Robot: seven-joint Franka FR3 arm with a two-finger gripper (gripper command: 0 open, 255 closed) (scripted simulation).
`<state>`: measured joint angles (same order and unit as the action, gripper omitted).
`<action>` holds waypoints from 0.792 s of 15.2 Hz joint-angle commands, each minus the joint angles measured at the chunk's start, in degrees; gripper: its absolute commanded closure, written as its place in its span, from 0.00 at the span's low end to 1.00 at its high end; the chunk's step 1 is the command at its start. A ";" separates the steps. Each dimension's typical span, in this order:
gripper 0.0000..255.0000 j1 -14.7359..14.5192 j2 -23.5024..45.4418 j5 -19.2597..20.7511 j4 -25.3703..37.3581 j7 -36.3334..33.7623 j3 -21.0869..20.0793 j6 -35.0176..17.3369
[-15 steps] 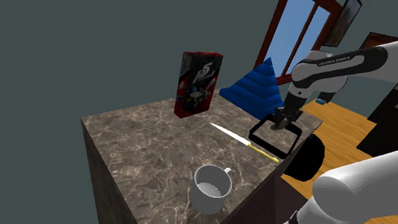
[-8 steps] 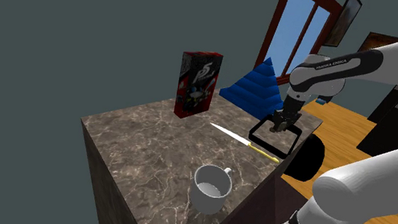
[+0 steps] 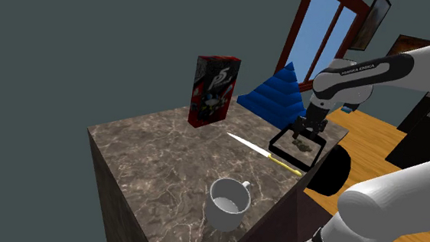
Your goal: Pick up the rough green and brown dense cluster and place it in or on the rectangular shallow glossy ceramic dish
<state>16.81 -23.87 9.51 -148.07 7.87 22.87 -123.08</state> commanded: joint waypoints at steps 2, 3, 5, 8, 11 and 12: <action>0.00 0.07 -1.86 -0.03 2.59 -0.21 -0.68 4.41; 0.00 0.08 -2.62 -0.09 4.00 -0.28 -1.00 6.56; 0.00 0.08 -3.14 -0.16 5.16 -0.32 -1.26 8.23; 0.00 0.08 -3.14 -0.16 5.15 -0.32 -1.26 8.23; 0.00 0.08 -3.14 -0.17 5.16 -0.32 -1.26 8.23; 0.00 0.08 -3.14 -0.17 5.16 -0.32 -1.26 8.23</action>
